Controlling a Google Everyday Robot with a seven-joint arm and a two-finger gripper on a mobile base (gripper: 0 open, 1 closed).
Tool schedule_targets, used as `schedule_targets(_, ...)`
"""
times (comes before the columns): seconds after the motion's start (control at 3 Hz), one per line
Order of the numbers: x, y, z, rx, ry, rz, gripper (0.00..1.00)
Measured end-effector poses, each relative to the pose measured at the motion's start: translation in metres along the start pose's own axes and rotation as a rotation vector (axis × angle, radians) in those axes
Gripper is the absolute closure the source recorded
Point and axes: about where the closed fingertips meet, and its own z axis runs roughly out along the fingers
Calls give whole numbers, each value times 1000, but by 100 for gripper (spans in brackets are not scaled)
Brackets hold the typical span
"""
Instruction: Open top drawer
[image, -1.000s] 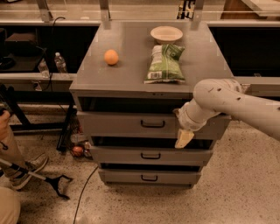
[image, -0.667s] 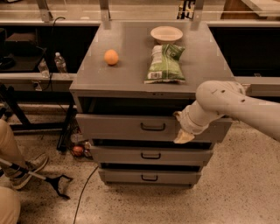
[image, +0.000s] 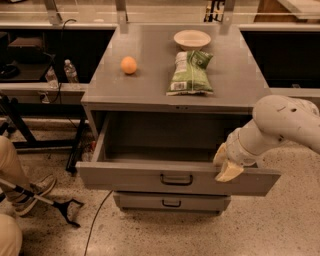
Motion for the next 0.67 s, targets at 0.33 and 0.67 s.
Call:
schedule_targets(0.33,9,40,-33,-28,-9,44,100)
schedule_targets(0.67,9,42,-33,-31,-9,44,100)
